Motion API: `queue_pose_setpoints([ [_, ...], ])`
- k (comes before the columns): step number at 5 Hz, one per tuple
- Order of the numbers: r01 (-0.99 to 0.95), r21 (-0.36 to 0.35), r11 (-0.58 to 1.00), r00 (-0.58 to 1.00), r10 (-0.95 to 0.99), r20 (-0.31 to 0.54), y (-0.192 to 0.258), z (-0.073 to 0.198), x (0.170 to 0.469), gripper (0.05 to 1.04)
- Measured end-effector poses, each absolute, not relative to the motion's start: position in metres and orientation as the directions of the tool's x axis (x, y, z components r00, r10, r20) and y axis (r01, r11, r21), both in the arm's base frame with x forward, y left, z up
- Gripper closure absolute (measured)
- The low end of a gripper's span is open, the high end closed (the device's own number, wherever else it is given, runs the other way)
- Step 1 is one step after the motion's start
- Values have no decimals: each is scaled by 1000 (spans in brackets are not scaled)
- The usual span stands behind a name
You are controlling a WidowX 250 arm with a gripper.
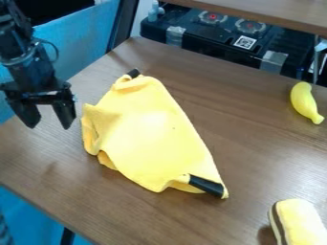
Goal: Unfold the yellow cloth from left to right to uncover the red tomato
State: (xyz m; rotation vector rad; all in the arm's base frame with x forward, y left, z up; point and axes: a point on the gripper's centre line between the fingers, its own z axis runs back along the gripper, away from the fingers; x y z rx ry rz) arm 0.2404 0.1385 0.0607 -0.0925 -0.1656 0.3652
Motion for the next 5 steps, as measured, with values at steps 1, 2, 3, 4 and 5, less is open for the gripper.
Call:
queue_pose_setpoints([
  [1, -354, -122, 927, 921, 369, 129, 130, 58, 244, 84],
  [2, -373, -120, 920, 915, 386, 115, 128, 53, 251, 84],
  [3, -389, -106, 915, 910, 400, 112, 123, 48, 259, 84],
  [4, -402, -91, 911, 907, 410, 99, 123, 39, 264, 84],
  [5, -424, -73, 903, 899, 429, 82, 123, 32, 265, 127],
])
